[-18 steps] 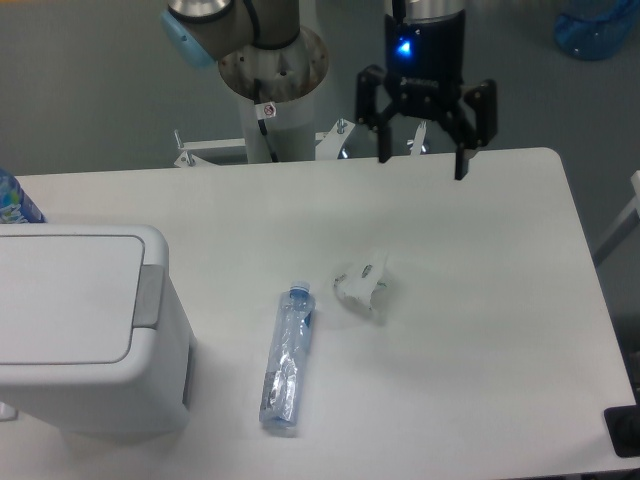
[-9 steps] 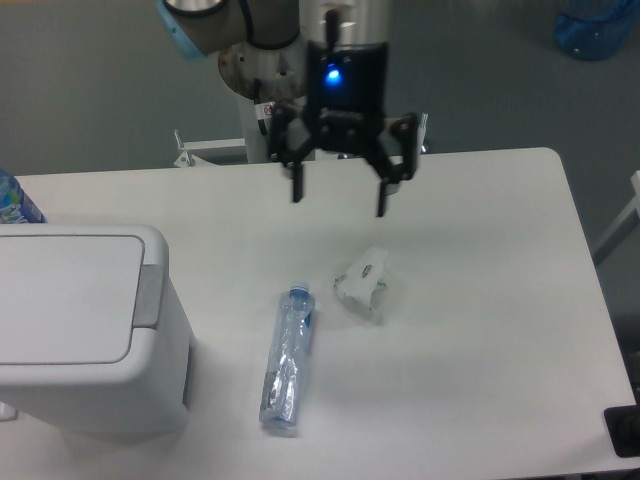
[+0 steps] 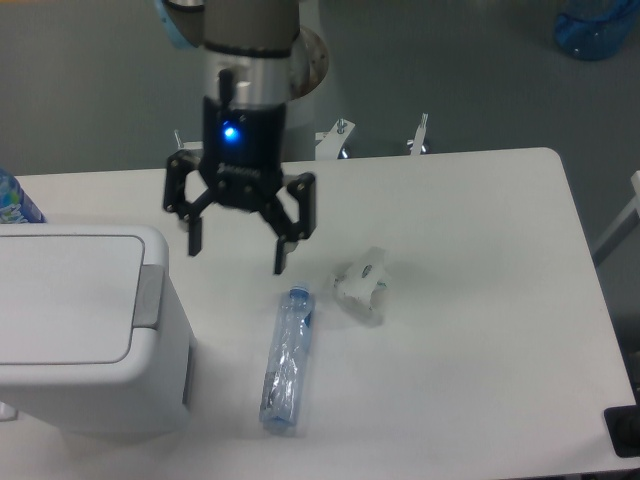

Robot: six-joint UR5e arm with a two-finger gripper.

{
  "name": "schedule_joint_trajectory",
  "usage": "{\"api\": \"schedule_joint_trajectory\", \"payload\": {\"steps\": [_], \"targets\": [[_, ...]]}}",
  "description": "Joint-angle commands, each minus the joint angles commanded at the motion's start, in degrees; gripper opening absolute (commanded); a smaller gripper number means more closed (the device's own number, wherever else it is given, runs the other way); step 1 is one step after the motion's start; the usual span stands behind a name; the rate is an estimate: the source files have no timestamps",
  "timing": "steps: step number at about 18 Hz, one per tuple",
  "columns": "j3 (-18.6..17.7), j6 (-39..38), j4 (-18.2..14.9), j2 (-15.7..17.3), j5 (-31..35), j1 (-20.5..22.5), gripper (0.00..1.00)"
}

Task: Open the trash can

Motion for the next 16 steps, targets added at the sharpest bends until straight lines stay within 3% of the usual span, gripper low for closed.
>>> {"api": "schedule_joint_trajectory", "payload": {"steps": [16], "targets": [[0.0,-1.7,0.4,-3.0,0.0,-2.4,1.00]]}}
